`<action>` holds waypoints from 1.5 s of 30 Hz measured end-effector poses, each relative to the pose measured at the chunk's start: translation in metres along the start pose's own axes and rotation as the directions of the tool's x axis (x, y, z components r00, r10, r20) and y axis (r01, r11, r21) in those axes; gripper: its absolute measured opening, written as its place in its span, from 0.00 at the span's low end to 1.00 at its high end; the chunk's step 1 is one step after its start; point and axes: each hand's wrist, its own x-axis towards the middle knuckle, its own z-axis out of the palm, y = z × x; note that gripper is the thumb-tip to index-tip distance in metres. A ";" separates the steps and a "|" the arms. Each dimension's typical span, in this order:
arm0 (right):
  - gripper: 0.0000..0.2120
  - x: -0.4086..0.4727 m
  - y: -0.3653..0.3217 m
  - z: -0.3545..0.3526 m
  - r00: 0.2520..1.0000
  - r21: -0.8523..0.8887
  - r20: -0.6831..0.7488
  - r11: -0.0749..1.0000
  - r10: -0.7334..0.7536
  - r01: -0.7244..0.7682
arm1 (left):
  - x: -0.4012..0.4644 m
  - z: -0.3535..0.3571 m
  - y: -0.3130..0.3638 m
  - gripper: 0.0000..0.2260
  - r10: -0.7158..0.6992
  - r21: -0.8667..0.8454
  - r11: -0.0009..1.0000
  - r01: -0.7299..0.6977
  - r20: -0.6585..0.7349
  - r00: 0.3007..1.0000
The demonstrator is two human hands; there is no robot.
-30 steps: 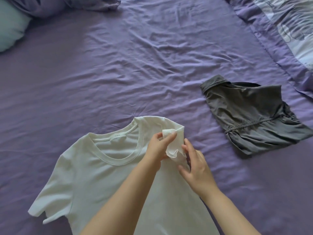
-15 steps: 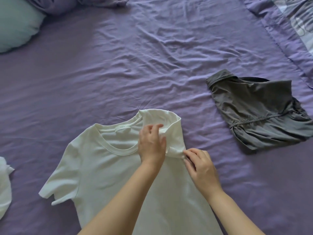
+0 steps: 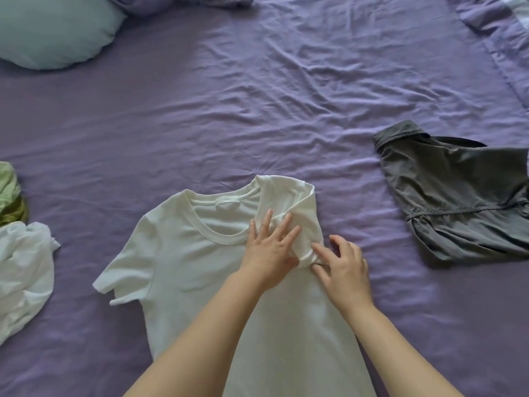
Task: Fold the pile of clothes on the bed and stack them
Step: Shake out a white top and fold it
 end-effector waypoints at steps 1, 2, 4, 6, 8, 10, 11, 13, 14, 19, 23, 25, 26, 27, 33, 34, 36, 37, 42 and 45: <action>0.20 0.001 0.001 0.000 0.999 -0.034 0.035 0.999 0.019 -0.018 | -0.005 -0.001 -0.005 0.30 -0.008 0.002 1.000 0.008 0.002 1.000; 0.20 0.000 0.000 0.001 0.999 -0.030 0.045 0.999 0.030 -0.029 | -0.010 -0.001 -0.009 0.29 -0.018 0.007 1.000 0.018 0.007 1.000; 0.17 -0.001 -0.007 0.001 1.000 0.058 0.006 0.998 0.018 -0.018 | -0.022 0.001 -0.015 0.28 -0.049 0.002 0.999 0.049 0.015 0.999; 0.13 -0.001 -0.019 0.002 0.997 0.129 -0.078 0.992 -0.001 0.011 | -0.033 0.004 -0.020 0.27 -0.108 -0.042 0.993 0.109 0.028 0.994; 0.16 0.003 -0.029 0.004 0.996 0.065 -0.084 0.998 -0.002 0.007 | -0.045 0.010 -0.025 0.26 -0.164 -0.088 0.982 0.168 0.055 0.985; 0.23 0.010 -0.032 0.007 1.000 -0.104 0.018 0.995 0.004 -0.003 | -0.058 0.016 -0.032 0.26 -0.204 -0.117 0.970 0.212 0.070 0.976; 0.26 0.012 -0.033 0.008 0.998 -0.166 0.061 0.986 0.004 0.006 | -0.066 0.018 -0.037 0.25 -0.233 -0.135 0.961 0.242 0.077 0.969; 0.28 0.013 -0.037 0.009 0.997 -0.201 0.079 0.979 -0.022 0.037 | -0.083 0.021 -0.049 0.25 -0.307 -0.186 0.929 0.321 0.099 0.947; 0.29 0.012 -0.043 0.008 0.996 -0.193 0.065 0.978 -0.068 0.079 | -0.091 0.022 -0.055 0.26 -0.345 -0.212 0.908 0.361 0.110 0.932; 0.29 -0.005 -0.097 0.023 0.926 -0.157 0.216 0.925 -0.309 0.345 | -0.130 0.017 -0.084 0.26 -0.489 -0.331 0.797 0.505 0.137 0.862; 0.29 -0.015 -0.139 0.046 0.853 -0.198 0.395 0.875 -0.341 0.442 | -0.152 0.012 -0.109 0.27 -0.582 -0.412 0.725 0.552 0.062 0.811; 0.29 -0.019 -0.157 0.058 0.820 -0.193 0.447 0.857 -0.356 0.477 | -0.161 0.011 -0.127 0.27 -0.662 -0.472 0.662 0.582 -0.004 0.749; 0.28 -0.020 -0.166 0.064 0.807 -0.190 0.465 0.849 -0.364 0.493 | -0.164 0.011 -0.137 0.27 -0.705 -0.520 0.614 0.594 -0.024 0.709; 0.28 -0.020 -0.175 0.070 0.798 -0.190 0.475 0.842 -0.372 0.505 | -0.166 0.011 -0.148 0.27 -0.748 -0.576 0.557 0.598 -0.035 0.663; 0.26 -0.011 -0.219 0.100 0.791 -0.223 0.461 0.809 -0.404 0.543 | -0.161 0.016 -0.213 0.26 -0.856 -0.709 0.349 0.613 0.026 0.516; 0.26 -0.008 -0.226 0.103 0.798 -0.224 0.449 0.814 -0.402 0.536 | -0.159 0.016 -0.220 0.27 -0.857 -0.709 0.329 0.624 0.054 0.513; 0.27 0.000 -0.243 0.106 0.803 -0.225 0.440 0.817 -0.401 0.531 | -0.155 0.016 -0.231 0.28 -0.858 -0.705 0.272 0.655 0.131 0.497; 0.28 0.003 -0.250 0.108 0.803 -0.233 0.445 0.815 -0.396 0.531 | -0.155 0.016 -0.235 0.25 -0.854 -0.710 0.235 0.664 0.176 0.490; 0.35 0.015 -0.269 0.121 0.827 -0.305 0.481 0.829 -0.291 0.469 | -0.161 0.012 -0.245 0.09 -0.820 -0.887 0.063 0.457 0.215 0.531; 0.35 0.015 -0.269 0.116 0.831 -0.247 0.476 0.863 -0.288 0.440 | -0.161 0.004 -0.238 0.08 -0.793 -0.910 0.205 0.360 0.061 0.606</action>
